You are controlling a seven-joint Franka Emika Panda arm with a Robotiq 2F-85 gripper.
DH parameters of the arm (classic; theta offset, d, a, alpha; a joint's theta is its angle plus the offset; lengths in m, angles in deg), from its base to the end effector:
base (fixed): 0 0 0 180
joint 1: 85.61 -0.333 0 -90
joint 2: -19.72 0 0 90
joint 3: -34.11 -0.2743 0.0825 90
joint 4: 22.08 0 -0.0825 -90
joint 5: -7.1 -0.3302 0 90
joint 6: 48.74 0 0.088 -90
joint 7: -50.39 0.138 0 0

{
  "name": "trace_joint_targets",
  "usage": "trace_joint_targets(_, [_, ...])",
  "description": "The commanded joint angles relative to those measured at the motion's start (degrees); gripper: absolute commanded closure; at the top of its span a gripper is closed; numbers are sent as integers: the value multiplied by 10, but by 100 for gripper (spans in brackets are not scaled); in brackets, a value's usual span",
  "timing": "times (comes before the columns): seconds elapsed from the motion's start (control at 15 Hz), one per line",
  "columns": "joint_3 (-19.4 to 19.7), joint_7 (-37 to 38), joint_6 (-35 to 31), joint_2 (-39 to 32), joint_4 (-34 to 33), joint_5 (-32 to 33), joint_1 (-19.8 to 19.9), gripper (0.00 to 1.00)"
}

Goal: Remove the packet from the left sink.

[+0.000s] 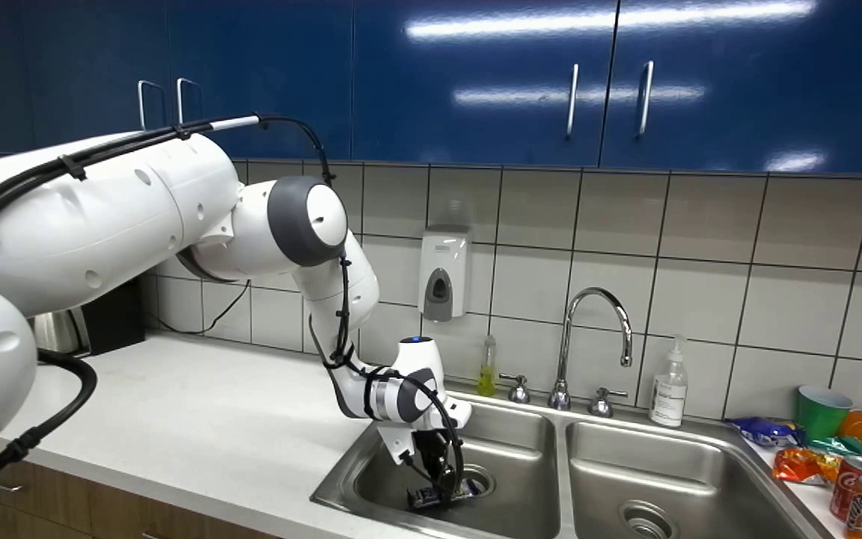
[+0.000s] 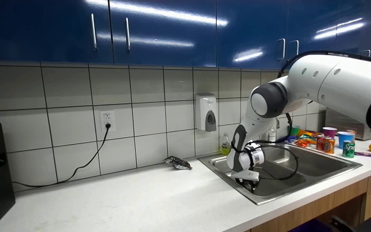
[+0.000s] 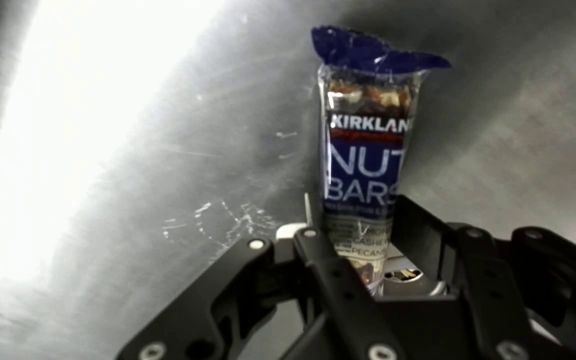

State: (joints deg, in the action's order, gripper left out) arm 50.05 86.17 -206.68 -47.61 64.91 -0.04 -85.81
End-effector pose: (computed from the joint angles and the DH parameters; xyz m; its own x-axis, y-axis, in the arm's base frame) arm 0.5904 -0.1572 -0.0105 0.6661 -0.7192 0.1974 -0.7436 -0.6608 0.1015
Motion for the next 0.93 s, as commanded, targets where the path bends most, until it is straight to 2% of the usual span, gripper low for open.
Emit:
trace_joint_targets(0.0, [7, -9, -6, 35, 18, -5, -10, 87])
trace_joint_targets(0.87, [36, -17, -5, 103, 60, 13, -34, 87])
